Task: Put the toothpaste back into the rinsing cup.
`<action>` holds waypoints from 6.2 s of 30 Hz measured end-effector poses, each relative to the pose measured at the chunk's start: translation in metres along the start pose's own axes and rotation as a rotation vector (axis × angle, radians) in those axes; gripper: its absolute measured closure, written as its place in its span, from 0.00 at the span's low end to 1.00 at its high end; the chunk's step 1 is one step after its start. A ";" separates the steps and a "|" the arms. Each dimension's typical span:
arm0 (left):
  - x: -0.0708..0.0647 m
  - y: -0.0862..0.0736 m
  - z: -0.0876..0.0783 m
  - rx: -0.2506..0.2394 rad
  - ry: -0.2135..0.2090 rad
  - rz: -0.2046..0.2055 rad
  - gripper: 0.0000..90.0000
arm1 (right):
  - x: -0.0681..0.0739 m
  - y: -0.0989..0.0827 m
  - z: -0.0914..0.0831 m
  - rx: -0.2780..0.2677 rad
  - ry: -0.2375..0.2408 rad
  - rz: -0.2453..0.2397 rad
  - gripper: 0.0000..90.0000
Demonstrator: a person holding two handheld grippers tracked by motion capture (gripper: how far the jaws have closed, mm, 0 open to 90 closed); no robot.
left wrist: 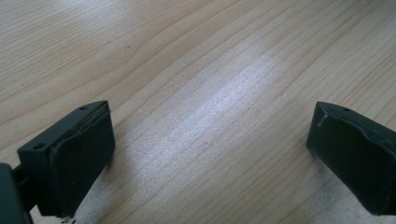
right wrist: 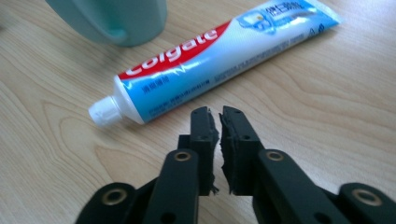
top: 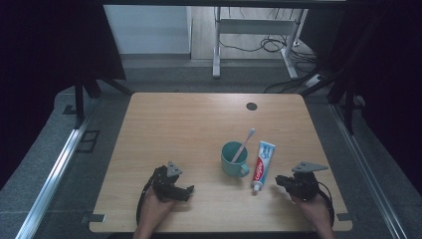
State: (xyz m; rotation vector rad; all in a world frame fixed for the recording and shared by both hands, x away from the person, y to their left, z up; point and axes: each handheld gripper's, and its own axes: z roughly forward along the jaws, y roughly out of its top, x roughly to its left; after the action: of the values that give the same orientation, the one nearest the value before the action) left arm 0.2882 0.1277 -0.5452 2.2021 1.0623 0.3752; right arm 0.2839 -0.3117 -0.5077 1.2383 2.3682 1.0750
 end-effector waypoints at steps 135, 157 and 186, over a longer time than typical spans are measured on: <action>-0.002 0.000 -0.001 0.002 0.003 -0.007 0.02 | -0.011 0.108 0.098 0.704 -0.123 0.005 0.50; -0.002 0.000 -0.001 0.001 0.003 -0.006 0.02 | -0.016 0.107 0.082 0.629 -0.079 0.006 0.78; -0.002 0.000 -0.001 0.000 0.003 -0.005 0.02 | -0.020 0.099 0.043 0.471 -0.076 -0.021 0.79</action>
State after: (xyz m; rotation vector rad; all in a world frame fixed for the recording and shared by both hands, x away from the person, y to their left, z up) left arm 0.2865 0.1270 -0.5447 2.1997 1.0691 0.3760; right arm 0.3778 -0.2704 -0.4685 1.3602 2.6542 0.4596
